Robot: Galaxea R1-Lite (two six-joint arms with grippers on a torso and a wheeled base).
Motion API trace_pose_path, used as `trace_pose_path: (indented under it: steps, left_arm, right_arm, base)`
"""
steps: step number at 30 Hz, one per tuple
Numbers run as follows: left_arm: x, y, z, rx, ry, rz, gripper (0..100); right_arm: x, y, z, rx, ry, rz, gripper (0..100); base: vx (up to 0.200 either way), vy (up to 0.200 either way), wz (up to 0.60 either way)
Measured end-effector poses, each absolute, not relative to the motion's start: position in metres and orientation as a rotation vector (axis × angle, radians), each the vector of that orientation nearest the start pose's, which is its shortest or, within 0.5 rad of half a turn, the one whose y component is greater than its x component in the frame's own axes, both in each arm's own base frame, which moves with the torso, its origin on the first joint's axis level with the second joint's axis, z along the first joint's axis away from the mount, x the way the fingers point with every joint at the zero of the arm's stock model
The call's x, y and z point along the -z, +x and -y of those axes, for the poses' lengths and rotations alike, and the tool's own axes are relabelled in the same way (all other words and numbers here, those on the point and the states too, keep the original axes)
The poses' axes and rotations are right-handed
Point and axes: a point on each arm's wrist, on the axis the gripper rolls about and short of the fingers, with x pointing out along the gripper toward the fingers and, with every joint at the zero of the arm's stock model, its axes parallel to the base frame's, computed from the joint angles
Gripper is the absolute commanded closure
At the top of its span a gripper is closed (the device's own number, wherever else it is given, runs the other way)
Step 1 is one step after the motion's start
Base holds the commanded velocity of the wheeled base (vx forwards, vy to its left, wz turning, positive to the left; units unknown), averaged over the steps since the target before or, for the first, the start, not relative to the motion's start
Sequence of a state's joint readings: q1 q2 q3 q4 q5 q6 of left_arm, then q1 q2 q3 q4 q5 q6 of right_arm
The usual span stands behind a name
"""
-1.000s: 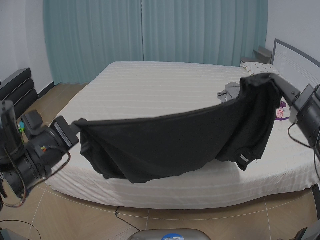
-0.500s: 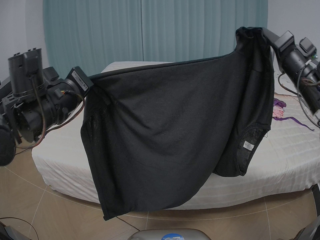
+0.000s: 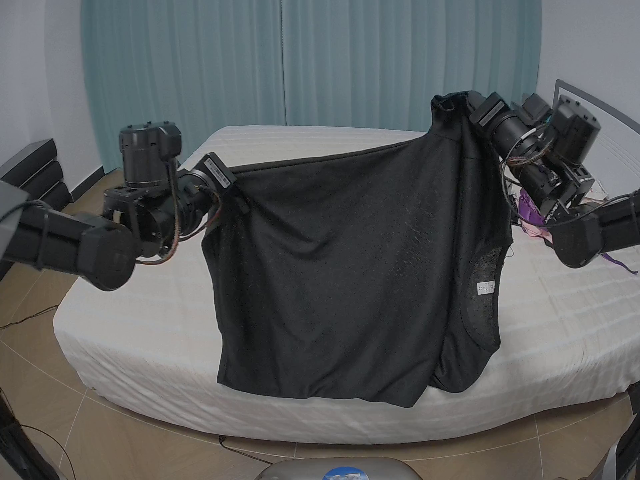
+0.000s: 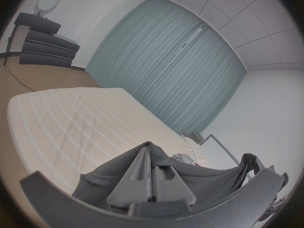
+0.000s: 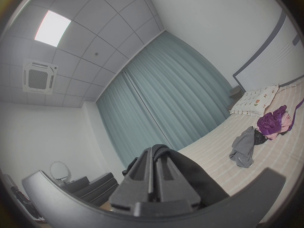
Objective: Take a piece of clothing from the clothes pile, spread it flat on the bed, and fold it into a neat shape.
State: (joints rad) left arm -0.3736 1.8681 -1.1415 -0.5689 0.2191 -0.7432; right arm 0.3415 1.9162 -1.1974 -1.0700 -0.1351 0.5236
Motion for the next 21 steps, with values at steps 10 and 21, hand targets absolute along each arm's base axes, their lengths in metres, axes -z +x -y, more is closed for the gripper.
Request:
trace_pose_path:
  steps: [10,21]
  left_arm:
    - [-0.139,0.407,0.145,0.046,-0.664,-0.257,100]
    - [-0.057,0.446,0.160,0.014,-0.632,-0.317,0]
  right_arm:
    - [-0.182,0.420,-0.130,-0.213,0.520,0.178,100]
    - [-0.082,0.463,-0.136,-0.144,0.457,0.037,100]
  base:
    - [0.040,0.000,0.00]
    - [0.000,0.000,0.00]
